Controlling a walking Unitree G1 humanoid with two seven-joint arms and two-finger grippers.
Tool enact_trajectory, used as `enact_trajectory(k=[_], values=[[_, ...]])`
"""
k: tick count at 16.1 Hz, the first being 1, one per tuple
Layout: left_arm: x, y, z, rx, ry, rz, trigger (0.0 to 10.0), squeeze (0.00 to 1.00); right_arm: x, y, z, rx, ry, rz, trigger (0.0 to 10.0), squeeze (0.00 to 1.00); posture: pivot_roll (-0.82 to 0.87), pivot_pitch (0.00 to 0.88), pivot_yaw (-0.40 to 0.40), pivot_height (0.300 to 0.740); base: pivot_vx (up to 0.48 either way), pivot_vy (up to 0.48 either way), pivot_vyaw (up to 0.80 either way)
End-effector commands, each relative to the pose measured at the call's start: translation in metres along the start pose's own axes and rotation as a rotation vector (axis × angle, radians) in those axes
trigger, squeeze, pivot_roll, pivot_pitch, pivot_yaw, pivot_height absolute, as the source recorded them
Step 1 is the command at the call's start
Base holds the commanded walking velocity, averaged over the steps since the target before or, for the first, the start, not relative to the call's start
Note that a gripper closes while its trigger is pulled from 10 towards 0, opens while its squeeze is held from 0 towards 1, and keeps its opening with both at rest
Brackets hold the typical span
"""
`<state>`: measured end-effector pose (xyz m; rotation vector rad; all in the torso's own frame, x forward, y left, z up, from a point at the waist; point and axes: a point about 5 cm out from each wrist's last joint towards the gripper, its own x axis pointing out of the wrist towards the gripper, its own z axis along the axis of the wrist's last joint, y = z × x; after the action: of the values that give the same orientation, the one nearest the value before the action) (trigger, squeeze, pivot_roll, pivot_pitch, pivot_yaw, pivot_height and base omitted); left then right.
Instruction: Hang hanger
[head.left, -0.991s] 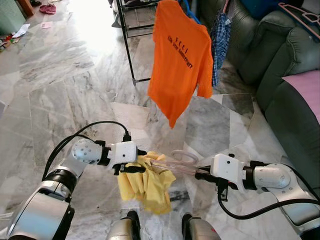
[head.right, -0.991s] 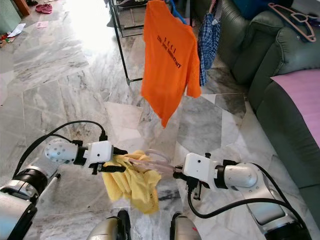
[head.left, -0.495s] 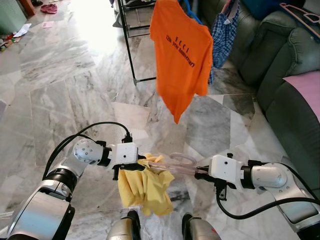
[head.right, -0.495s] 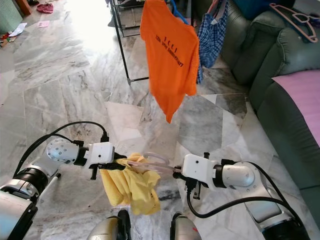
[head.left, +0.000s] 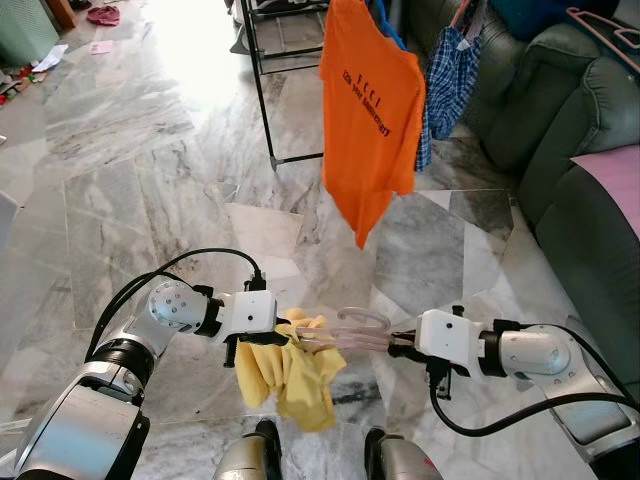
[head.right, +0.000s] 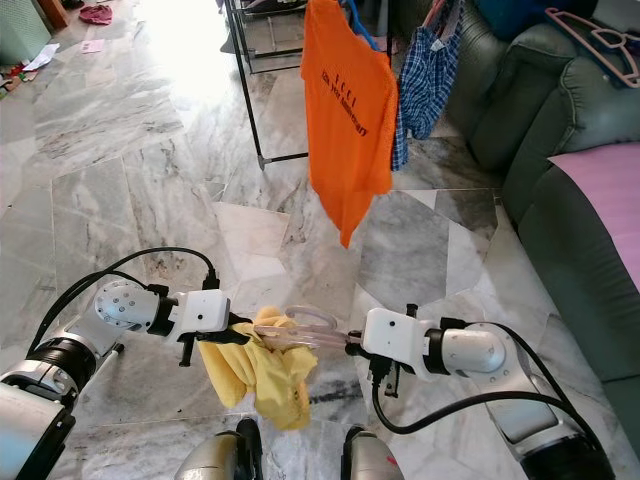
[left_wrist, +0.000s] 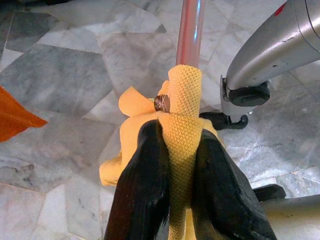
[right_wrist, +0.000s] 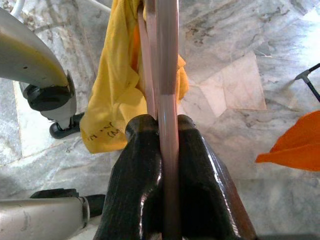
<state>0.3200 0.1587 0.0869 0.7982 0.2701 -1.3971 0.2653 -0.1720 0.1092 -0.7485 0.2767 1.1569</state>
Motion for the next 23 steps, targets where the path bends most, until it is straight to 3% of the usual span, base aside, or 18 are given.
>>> enact_trajectory(k=[1,2,3,6,9,12,13,15,16,18,19,20,21,23], values=[[-0.003,-0.01,-0.011,-0.039,0.036,-0.035,0.0,0.0,0.002,-0.002,0.008,-0.027,-0.043,-0.009,0.0,0.0,-0.25,0.221,0.076,0.74,0.0,0.0,0.0],[-0.003,-0.01,-0.011,-0.041,0.037,-0.036,0.0,0.0,0.003,-0.001,0.008,-0.006,-0.047,0.001,0.0,0.0,-0.25,0.222,0.077,0.74,0.0,0.0,0.0],[-0.003,-0.011,-0.012,-0.044,0.037,-0.037,0.0,0.0,0.003,-0.004,0.007,0.03,-0.044,-0.028,10.0,1.0,-0.25,0.223,0.076,0.74,0.0,0.0,0.0],[-0.003,-0.013,-0.015,-0.057,0.038,-0.021,0.0,0.0,0.001,-0.004,0.014,0.057,-0.079,0.002,10.0,1.0,-0.25,0.221,0.075,0.74,0.0,0.0,0.0],[-0.008,-0.012,-0.019,-0.068,0.058,0.025,0.0,0.0,-0.008,-0.016,0.021,0.048,-0.088,-0.034,10.0,1.0,-0.25,0.221,0.077,0.74,0.0,0.0,0.0],[-0.017,-0.014,-0.028,-0.091,0.106,0.05,0.0,0.0,-0.024,-0.037,0.028,0.018,-0.098,-0.164,10.0,1.0,-0.24,0.222,0.085,0.74,0.0,0.0,0.0],[-0.024,-0.012,-0.037,-0.122,0.16,0.117,0.0,0.0,-0.034,-0.05,0.032,0.02,-0.121,-0.285,10.0,1.0,-0.24,0.222,0.087,0.74,0.0,0.0,0.0],[-0.032,-0.008,-0.044,-0.155,0.212,0.223,0.0,0.0,-0.039,-0.059,0.036,0.054,-0.175,-0.429,10.0,1.0,-0.25,0.224,0.088,0.74,0.0,0.0,0.0],[-0.037,-0.001,-0.045,-0.214,0.186,0.331,0.0,0.0,-0.039,-0.061,0.036,0.099,-0.219,-0.565,10.0,1.0,-0.25,0.225,0.086,0.74,0.0,0.0,0.0],[-0.041,0.006,-0.044,-0.271,0.152,0.434,0.0,0.0,-0.039,-0.066,0.032,0.158,-0.241,-0.708,10.0,1.0,-0.25,0.225,0.086,0.74,0.0,0.0,0.0],[-0.043,0.015,-0.041,-0.328,0.085,0.559,0.0,0.0,-0.033,-0.066,0.022,0.249,-0.23,-0.854,10.0,1.0,-0.24,0.227,0.085,0.74,0.0,0.0,0.0],[-0.043,0.017,-0.04,-0.345,0.066,0.587,0.0,0.0,-0.031,-0.066,0.02,0.279,-0.228,-0.884,10.0,1.0,-0.24,0.227,0.085,0.74,0.0,0.0,0.0],[-0.042,0.026,-0.034,-0.411,-0.018,0.691,0.0,0.0,-0.022,-0.062,0.01,0.4,-0.226,-0.977,10.0,1.0,-0.23,0.227,0.082,0.74,0.0,0.0,0.0],[-0.036,0.036,-0.02,-0.499,-0.188,0.758,0.0,0.0,-0.006,-0.054,-0.005,0.509,-0.176,-1.038,10.0,1.0,-0.22,0.225,0.076,0.74,0.0,0.0,0.0]])
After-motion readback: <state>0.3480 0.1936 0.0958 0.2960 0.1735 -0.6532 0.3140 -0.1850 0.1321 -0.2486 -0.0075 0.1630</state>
